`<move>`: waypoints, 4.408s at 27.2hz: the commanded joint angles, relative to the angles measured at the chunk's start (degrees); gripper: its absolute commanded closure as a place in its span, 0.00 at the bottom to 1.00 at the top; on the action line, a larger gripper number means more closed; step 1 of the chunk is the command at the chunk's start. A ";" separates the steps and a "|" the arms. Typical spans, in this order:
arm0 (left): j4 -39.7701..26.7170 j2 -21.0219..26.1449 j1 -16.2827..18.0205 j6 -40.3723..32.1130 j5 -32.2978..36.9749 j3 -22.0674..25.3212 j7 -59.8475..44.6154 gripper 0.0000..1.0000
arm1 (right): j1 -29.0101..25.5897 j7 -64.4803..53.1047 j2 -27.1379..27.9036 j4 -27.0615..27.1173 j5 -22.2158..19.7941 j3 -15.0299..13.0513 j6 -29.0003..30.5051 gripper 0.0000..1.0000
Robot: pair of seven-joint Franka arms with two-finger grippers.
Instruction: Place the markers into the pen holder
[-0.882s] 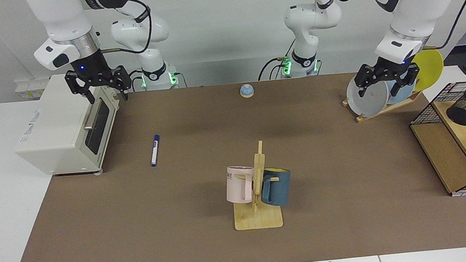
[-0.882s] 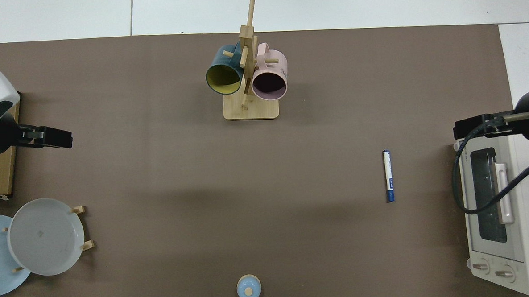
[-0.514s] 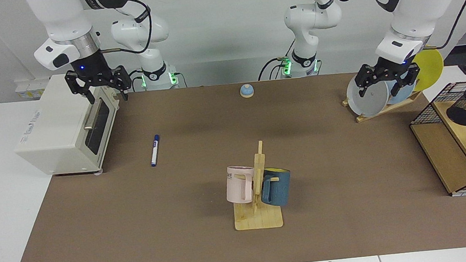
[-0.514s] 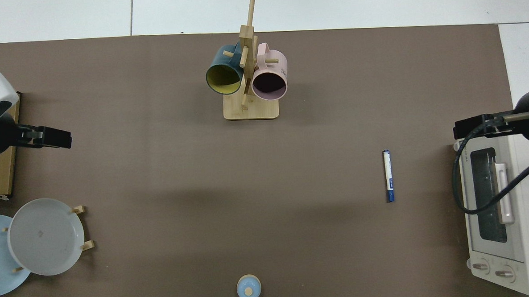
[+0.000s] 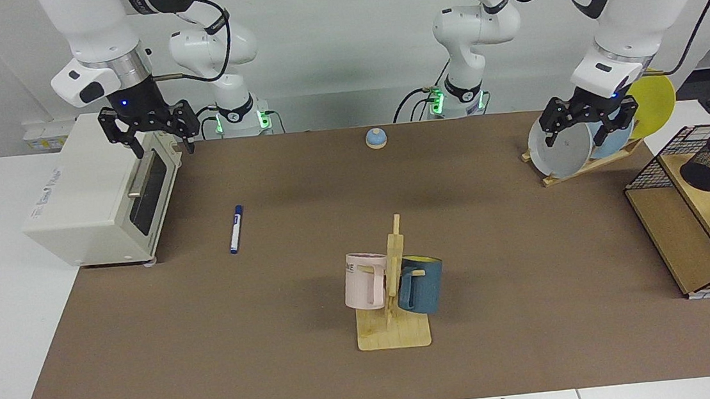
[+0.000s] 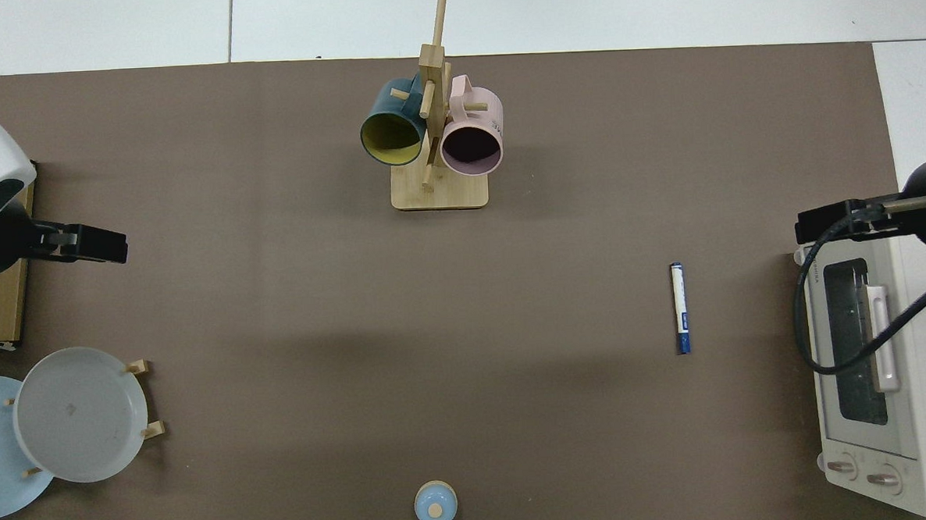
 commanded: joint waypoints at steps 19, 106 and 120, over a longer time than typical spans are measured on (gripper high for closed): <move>-0.65 -1.01 -0.58 -1.57 0.11 -0.40 0.76 0.00 | -0.63 1.58 -0.74 -4.23 3.40 0.75 3.88 0.00; -1.62 -1.45 0.03 -0.60 0.11 -0.40 5.24 0.00 | 1.57 9.40 15.79 -29.20 -2.84 0.75 40.46 1.00; -1.18 -1.45 -0.93 -0.42 0.28 -1.28 17.96 0.00 | 4.73 21.26 11.31 -19.01 0.84 1.72 25.87 1.00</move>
